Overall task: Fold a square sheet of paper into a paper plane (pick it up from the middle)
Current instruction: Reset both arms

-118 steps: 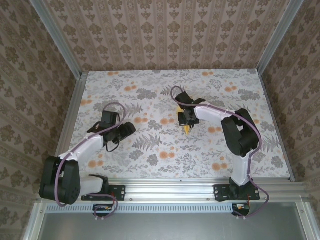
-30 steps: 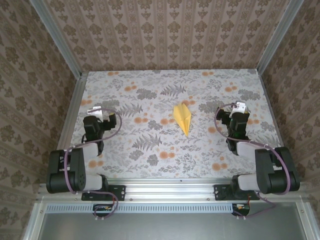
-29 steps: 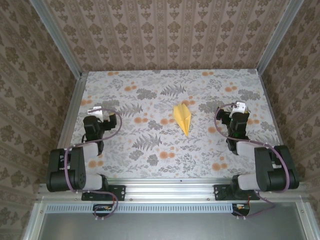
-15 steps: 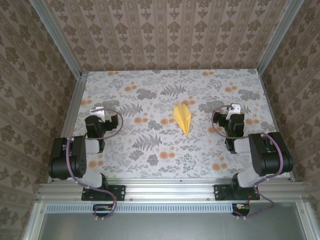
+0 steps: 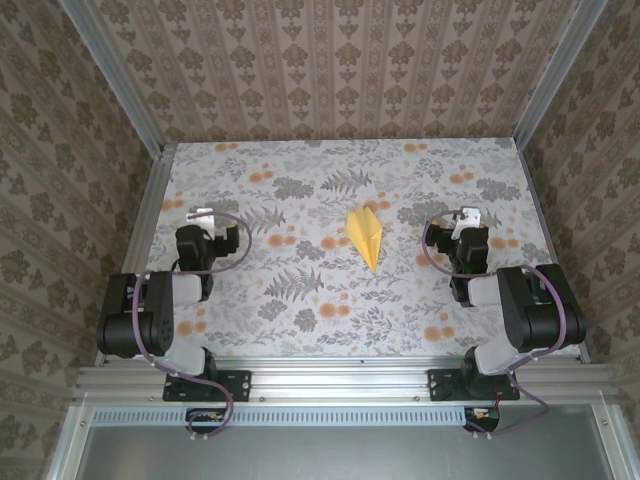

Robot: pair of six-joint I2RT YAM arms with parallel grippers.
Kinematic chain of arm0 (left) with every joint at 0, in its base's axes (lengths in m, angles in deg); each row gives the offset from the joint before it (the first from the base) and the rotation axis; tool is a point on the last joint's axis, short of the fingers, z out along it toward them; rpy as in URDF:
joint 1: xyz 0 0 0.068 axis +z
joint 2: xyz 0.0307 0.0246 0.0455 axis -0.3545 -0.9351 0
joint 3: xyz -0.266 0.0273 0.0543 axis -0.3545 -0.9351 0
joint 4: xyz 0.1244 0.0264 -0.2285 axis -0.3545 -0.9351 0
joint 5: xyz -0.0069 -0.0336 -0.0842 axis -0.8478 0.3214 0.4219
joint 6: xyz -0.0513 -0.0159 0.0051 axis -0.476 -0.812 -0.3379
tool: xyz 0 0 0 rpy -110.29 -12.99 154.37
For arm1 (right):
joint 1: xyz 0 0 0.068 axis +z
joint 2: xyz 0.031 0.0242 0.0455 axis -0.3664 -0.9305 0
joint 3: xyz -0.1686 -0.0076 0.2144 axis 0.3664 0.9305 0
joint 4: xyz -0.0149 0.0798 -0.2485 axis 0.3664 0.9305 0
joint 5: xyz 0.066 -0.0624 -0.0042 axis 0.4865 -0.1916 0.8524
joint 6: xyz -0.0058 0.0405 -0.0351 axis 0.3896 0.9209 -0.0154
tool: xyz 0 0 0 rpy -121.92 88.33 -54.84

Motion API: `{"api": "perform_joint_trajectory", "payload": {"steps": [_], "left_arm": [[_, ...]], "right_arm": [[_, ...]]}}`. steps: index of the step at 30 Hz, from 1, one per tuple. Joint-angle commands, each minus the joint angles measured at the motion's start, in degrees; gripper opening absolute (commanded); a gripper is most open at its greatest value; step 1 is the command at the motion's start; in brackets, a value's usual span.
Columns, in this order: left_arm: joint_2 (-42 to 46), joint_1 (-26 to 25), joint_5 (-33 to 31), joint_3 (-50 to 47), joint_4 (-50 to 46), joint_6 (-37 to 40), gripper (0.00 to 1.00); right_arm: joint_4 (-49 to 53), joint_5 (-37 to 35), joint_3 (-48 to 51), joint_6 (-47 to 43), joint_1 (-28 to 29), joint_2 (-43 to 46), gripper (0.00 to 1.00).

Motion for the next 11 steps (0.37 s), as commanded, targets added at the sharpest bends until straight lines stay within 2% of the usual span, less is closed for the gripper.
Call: {"api": "perform_joint_trajectory", "payload": {"steps": [1,11], "left_arm": [[-0.4,-0.1,-0.3,1.1,-0.2,1.4,1.00],[-0.5,-0.1,-0.2,1.2,-0.3,1.4,1.00]], "right_arm": [[-0.6,0.7,-1.3,-0.3,0.1,-0.2,1.00],[-0.7,0.7,-1.3,-0.3,0.2,-0.2,1.00]]}}
